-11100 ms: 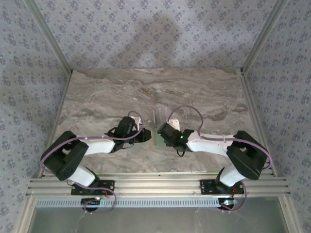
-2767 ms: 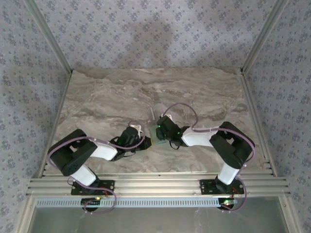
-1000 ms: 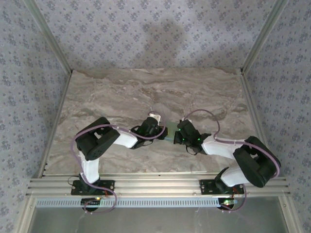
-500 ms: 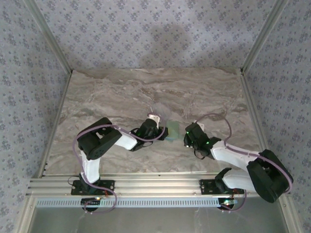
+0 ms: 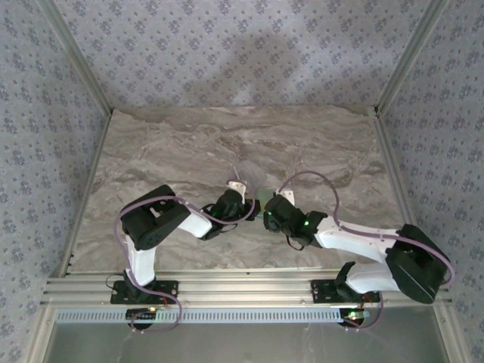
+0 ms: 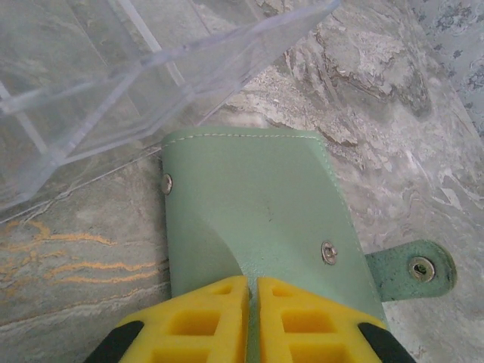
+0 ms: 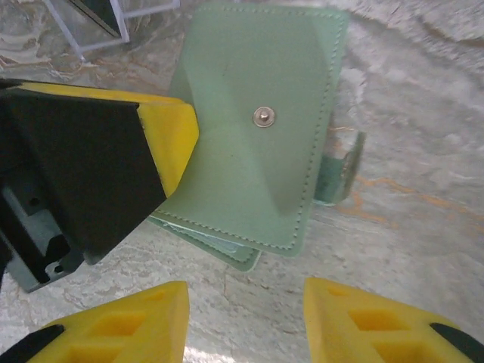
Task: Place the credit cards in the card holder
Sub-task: Open the card holder at the bottom-center of the table.
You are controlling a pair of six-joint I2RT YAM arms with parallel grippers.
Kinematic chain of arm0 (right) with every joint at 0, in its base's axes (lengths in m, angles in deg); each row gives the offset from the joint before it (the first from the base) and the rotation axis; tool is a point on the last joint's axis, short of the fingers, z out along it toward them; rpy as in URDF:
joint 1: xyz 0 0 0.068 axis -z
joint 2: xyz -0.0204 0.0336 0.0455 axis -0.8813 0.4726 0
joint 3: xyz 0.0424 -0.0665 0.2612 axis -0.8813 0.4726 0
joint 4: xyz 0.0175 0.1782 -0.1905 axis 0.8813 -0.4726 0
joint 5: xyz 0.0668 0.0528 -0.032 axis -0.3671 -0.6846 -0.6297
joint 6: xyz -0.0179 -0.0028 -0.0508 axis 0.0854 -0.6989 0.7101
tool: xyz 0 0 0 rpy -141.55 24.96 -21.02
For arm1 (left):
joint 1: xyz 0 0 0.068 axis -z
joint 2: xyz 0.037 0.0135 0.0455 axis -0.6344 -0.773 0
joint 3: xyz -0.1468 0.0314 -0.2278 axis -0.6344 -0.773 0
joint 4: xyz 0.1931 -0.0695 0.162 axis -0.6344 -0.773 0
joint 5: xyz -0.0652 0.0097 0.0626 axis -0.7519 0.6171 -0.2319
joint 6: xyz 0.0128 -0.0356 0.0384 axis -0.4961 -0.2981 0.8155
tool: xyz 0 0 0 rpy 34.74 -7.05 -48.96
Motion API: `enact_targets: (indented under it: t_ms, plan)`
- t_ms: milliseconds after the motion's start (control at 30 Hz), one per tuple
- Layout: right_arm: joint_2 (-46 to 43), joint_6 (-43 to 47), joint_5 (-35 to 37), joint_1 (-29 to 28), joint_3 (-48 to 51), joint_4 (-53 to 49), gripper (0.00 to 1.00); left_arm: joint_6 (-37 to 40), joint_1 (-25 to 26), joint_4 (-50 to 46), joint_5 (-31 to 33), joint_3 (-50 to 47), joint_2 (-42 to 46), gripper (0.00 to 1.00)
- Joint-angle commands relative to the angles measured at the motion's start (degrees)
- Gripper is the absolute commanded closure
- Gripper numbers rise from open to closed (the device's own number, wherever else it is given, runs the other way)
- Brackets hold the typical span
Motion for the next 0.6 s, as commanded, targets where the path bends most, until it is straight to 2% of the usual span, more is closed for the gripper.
enact_targets:
  t_ms: [0,167,300,433,567]
  plan:
    - [2.3,0.1,-3.6,2.5,-1.5,2.9,0.49,-1.6,1.0,-22.2,-1.5,-6.5,-5.2,0.87]
    - [4.7,0.6,-7.8,7.8,-0.1,6.4,0.45,-1.6,0.9,-21.0,-1.5,-7.5,-5.4,0.87]
    - [6.8,2.2,-11.4,9.5,0.7,9.1,0.45,-1.7,1.0,-19.8,-1.9,-7.8,-6.3,0.87]
    - [8.6,2.5,-14.9,9.2,0.8,12.1,0.57,-1.9,0.9,-18.6,-2.2,-7.8,-7.6,0.88]
    - [8.2,2.1,-15.0,8.4,0.7,12.3,0.59,-2.1,1.0,-17.6,-2.3,-8.0,-8.6,0.88]
